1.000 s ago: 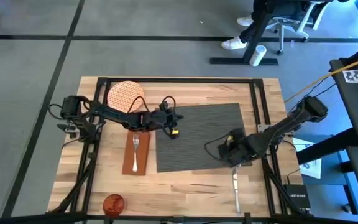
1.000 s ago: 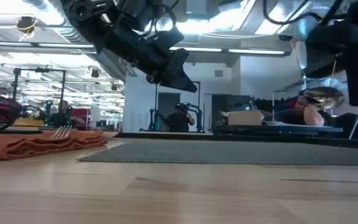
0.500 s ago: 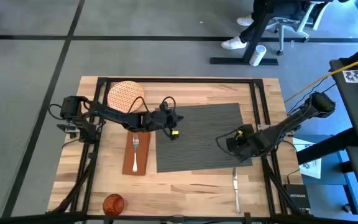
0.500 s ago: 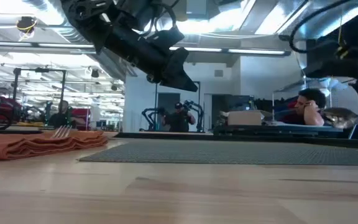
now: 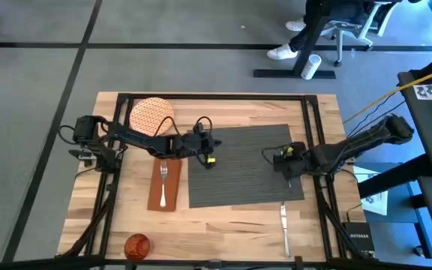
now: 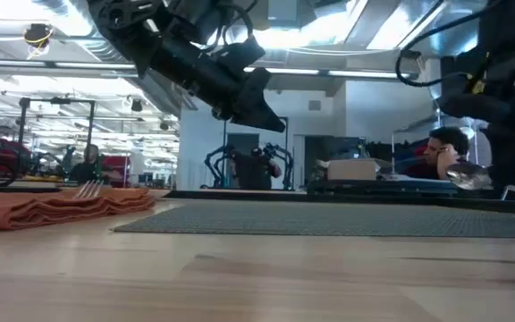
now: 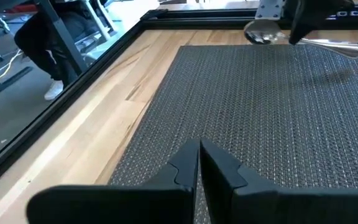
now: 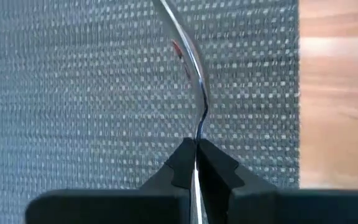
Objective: Set table place
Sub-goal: Put the silver spoon on the gray tablemat
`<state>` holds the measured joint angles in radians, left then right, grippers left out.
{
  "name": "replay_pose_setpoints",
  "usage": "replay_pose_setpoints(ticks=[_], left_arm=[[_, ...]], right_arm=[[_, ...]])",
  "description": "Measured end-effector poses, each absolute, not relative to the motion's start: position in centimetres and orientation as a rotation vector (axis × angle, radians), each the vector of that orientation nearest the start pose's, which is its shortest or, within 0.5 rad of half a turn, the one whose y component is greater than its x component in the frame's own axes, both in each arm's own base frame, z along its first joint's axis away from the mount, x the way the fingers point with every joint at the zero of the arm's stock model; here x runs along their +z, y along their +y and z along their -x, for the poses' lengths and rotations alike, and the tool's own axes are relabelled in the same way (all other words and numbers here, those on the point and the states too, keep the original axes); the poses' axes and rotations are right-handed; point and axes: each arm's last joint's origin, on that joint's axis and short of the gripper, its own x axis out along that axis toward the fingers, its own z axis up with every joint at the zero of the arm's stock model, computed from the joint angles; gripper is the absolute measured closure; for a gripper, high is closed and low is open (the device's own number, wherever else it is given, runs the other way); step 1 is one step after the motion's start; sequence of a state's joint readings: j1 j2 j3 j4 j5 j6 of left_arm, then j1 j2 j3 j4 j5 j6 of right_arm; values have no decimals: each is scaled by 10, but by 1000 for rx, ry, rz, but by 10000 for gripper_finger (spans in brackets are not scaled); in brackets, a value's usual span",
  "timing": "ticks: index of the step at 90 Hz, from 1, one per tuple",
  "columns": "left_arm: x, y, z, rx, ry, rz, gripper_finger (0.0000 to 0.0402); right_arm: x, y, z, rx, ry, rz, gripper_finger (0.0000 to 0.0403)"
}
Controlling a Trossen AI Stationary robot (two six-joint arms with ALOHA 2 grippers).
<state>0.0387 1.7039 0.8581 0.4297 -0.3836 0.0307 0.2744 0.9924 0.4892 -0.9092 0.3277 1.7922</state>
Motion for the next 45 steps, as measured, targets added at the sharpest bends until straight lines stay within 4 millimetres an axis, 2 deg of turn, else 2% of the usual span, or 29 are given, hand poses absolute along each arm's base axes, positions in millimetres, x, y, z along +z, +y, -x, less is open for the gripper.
replay_pose_setpoints(ticks=[45], left_arm=[[182, 24, -348, 409, 438, -107, 402]], right_arm=[[164, 0, -138, -1156, 925, -1125, 403]])
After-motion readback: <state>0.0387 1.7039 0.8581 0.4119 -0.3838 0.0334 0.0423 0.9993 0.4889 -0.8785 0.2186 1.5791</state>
